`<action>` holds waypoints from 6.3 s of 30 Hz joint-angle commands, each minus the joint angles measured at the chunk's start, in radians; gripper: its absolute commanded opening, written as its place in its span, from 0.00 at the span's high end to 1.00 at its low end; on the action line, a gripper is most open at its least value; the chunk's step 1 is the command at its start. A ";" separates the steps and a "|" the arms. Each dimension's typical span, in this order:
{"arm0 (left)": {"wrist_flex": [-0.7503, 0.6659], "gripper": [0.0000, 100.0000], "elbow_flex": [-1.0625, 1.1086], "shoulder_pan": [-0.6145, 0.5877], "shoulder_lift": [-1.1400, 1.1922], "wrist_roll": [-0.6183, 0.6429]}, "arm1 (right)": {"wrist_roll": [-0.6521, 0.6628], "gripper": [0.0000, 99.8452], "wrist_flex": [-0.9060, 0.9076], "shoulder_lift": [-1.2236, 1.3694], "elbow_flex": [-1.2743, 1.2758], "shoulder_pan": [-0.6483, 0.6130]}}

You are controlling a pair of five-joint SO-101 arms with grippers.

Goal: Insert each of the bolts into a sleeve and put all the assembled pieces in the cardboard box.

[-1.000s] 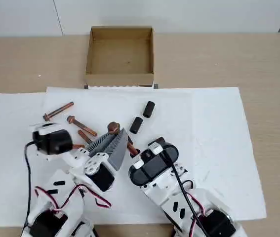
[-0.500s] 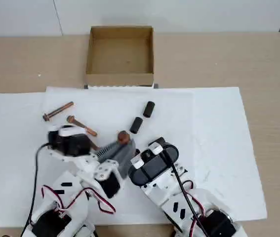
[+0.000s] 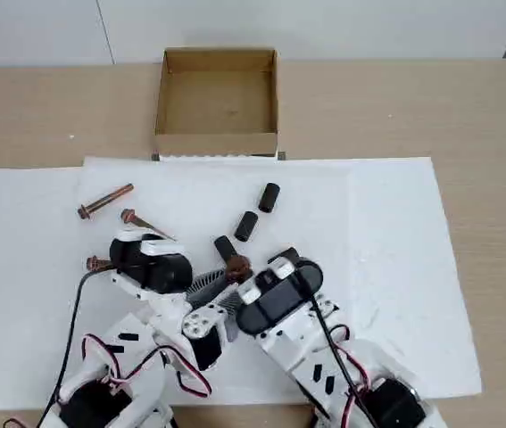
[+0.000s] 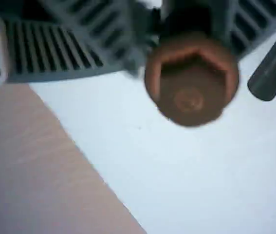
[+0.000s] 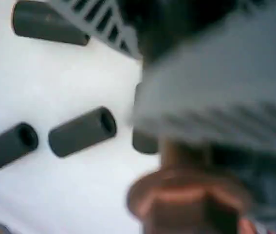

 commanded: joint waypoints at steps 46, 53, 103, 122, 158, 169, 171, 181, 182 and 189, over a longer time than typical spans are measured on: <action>0.084 0.99 -0.039 -0.575 -0.011 -0.459 | -0.014 1.00 -0.025 0.001 -0.009 0.354; 0.086 0.99 0.102 -0.695 -0.011 -0.489 | -0.169 1.00 -0.018 0.004 -0.046 0.438; 0.080 0.99 0.274 -0.694 -0.011 -0.491 | 0.112 1.00 -0.905 2.032 -1.390 0.433; 0.080 0.99 0.274 -0.692 -0.012 -0.491 | 0.150 0.85 -0.773 2.424 -1.746 0.433; 0.080 0.99 0.274 -0.697 -0.012 -0.488 | 0.146 1.00 0.225 1.911 -1.797 0.372; 0.078 0.99 0.275 -0.890 -0.012 -0.437 | 0.146 1.00 0.532 1.833 -1.792 0.312; 0.078 0.99 0.275 -0.921 -0.012 -0.437 | 0.144 1.00 0.535 1.831 -1.792 0.306; 0.078 0.99 0.277 -0.976 -0.012 -0.431 | 0.023 1.00 0.541 1.831 -1.642 0.165; 0.078 0.99 0.277 -0.976 -0.012 -0.431 | -0.002 1.00 0.536 1.833 -1.625 0.159; 0.078 0.99 0.277 -0.976 -0.012 -0.431 | -0.054 0.99 0.512 1.865 -1.547 0.157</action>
